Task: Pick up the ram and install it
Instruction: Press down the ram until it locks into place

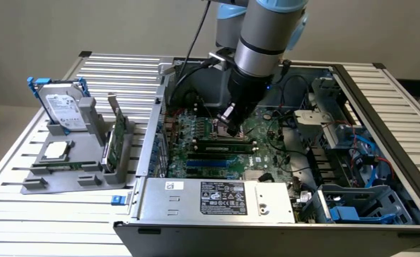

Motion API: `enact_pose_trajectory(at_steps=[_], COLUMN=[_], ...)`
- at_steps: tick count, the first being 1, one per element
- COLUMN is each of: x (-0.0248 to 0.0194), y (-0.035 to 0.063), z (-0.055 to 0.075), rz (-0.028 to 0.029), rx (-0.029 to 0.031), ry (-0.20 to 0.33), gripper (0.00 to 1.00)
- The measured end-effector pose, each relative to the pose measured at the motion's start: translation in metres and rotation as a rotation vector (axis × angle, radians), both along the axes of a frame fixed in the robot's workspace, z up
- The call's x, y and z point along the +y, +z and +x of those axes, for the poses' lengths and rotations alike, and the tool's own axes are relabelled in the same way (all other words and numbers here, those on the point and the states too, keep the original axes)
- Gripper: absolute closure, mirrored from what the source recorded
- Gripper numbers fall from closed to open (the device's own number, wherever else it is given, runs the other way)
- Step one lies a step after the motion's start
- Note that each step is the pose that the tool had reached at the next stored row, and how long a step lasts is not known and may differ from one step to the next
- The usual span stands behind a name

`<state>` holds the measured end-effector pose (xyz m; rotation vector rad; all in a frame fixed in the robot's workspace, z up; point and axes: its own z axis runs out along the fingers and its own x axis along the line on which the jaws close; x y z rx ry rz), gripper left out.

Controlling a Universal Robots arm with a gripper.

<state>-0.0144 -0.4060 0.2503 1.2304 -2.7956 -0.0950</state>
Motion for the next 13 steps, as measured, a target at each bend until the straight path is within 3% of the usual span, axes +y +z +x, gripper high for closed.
enact_pose_trajectory(at_steps=[13], x=[0.0000], y=[-0.0041], z=[0.0000], rz=[0.0000], rx=[0.0000], ry=[-0.235], gripper=[0.89])
